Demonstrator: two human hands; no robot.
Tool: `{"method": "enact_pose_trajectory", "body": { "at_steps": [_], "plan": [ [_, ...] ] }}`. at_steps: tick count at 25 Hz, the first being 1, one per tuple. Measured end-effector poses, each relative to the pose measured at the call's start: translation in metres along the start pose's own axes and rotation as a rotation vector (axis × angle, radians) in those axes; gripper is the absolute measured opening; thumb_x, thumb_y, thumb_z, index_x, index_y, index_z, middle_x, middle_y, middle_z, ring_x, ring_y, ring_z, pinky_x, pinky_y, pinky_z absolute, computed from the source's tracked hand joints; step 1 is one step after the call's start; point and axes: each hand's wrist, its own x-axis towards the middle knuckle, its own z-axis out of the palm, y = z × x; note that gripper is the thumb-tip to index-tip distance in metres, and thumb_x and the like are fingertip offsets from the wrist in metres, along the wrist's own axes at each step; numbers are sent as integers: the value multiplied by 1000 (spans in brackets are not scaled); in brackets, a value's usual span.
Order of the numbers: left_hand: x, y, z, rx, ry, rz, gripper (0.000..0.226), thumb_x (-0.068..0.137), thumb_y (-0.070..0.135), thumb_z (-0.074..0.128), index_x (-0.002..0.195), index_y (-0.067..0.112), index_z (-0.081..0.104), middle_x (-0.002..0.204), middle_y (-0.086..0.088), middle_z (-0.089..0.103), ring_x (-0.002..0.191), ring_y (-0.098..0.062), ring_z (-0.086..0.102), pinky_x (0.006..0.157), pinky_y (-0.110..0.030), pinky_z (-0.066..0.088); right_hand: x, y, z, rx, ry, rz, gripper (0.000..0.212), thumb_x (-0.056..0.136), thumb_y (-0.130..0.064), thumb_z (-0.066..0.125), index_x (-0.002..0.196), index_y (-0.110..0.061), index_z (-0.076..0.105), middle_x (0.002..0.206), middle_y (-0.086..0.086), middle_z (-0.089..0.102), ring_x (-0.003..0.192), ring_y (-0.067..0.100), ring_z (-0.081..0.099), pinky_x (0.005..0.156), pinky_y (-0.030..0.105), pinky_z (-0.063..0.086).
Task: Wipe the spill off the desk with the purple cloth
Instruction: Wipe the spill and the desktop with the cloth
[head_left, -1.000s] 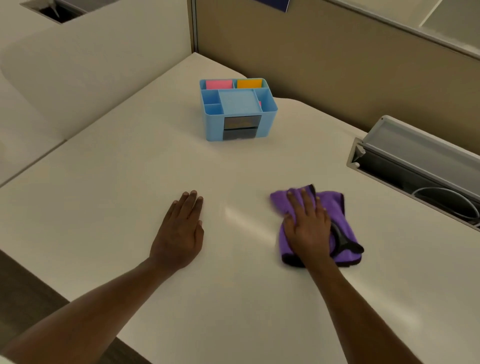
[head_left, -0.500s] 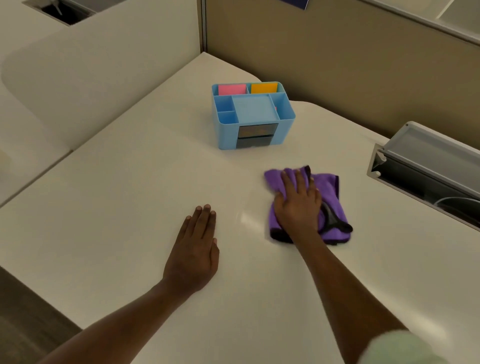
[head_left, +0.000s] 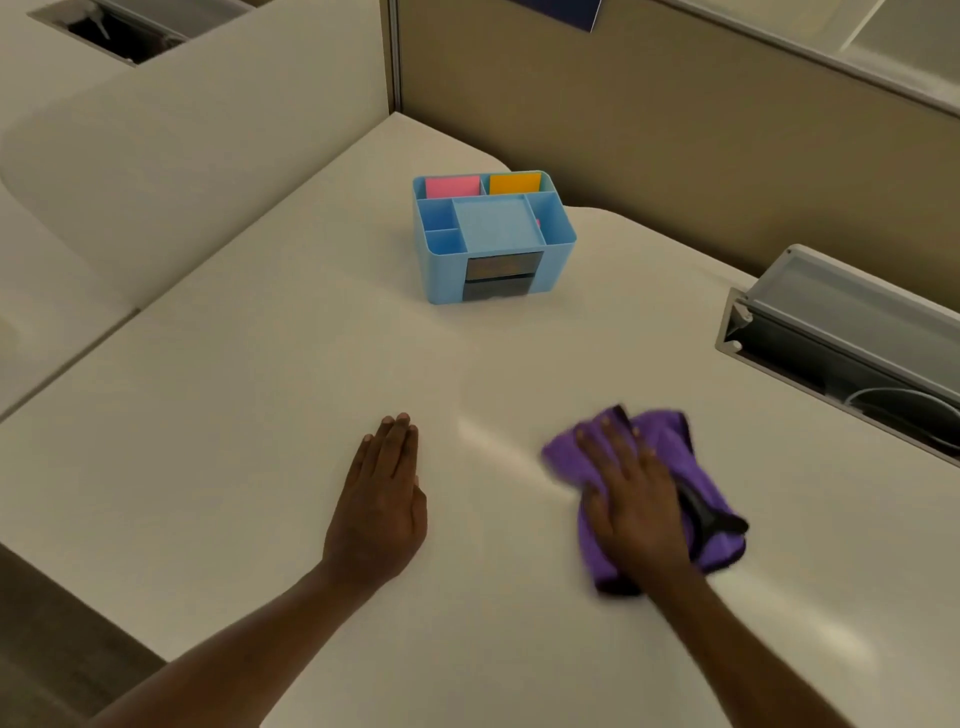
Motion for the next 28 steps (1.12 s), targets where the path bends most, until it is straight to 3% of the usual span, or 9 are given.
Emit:
{"method": "enact_pose_trajectory", "body": {
  "at_steps": [3, 6, 9, 12, 16, 19, 22, 25, 28],
  "plan": [
    [0, -3, 2, 22, 2, 10, 56, 92, 11, 38, 145, -8, 43, 153, -24, 44, 146, -39, 38, 117, -54, 37, 107, -19, -9, -92, -1, 212, 58, 105, -35, 31, 162, -23, 31, 171, 5, 26, 160, 29, 18, 127, 49, 19],
    [-1, -4, 4, 27, 7, 10, 57, 92, 12, 37, 144, -8, 44, 153, -25, 45, 145, -39, 40, 118, -54, 36, 133, -81, 21, -37, -45, 114, 61, 104, -38, 35, 163, -28, 25, 173, 4, 19, 160, 31, 13, 129, 49, 15],
    [-2, -5, -1, 32, 4, -18, 58, 88, 10, 36, 142, -10, 46, 150, -27, 46, 142, -41, 43, 118, -55, 36, 77, -117, 35, 89, -53, -70, 61, 103, -42, 34, 163, -31, 25, 174, 1, 17, 161, 29, 11, 131, 51, 10],
    [-3, -4, -6, 51, -15, -14, 59, 85, 10, 38, 140, -13, 47, 148, -31, 47, 140, -46, 45, 116, -58, 37, -30, -110, 38, 124, -62, -118, 63, 101, -43, 34, 163, -37, 21, 174, -4, 15, 162, 27, 7, 131, 50, 9],
    [-3, 2, -4, 81, -12, -5, 58, 85, 8, 39, 137, -15, 48, 146, -33, 48, 137, -49, 46, 114, -60, 38, -90, -10, 15, 72, -80, -196, 67, 98, -36, 48, 161, -38, 27, 173, -8, 18, 161, 25, 13, 129, 50, 14],
    [-3, 3, -1, 96, -14, -2, 58, 86, 10, 39, 138, -15, 47, 147, -33, 46, 139, -49, 43, 117, -58, 35, -22, 53, -15, -46, -5, 87, 58, 104, -32, 44, 161, -28, 32, 172, 2, 24, 160, 28, 18, 126, 52, 22],
    [-2, -1, 1, 96, -3, 7, 58, 86, 12, 39, 137, -15, 48, 146, -34, 47, 138, -49, 44, 116, -58, 35, 15, 13, -12, 17, 14, 339, 61, 105, -39, 36, 164, -29, 22, 174, 3, 15, 161, 32, 11, 128, 51, 16],
    [-3, -4, 1, 97, 5, 8, 59, 87, 15, 37, 137, -15, 48, 146, -34, 47, 137, -50, 45, 116, -58, 35, -74, -63, 28, 91, 31, 42, 66, 98, -41, 43, 162, -34, 28, 173, 1, 20, 160, 34, 13, 128, 52, 15],
    [-3, -3, 1, 111, -15, 8, 61, 87, 17, 35, 138, -15, 47, 147, -34, 46, 138, -49, 43, 117, -57, 33, -153, -41, 24, 115, -23, -162, 71, 92, -38, 51, 160, -37, 31, 172, -5, 22, 160, 29, 17, 128, 47, 15]
  ]
}}
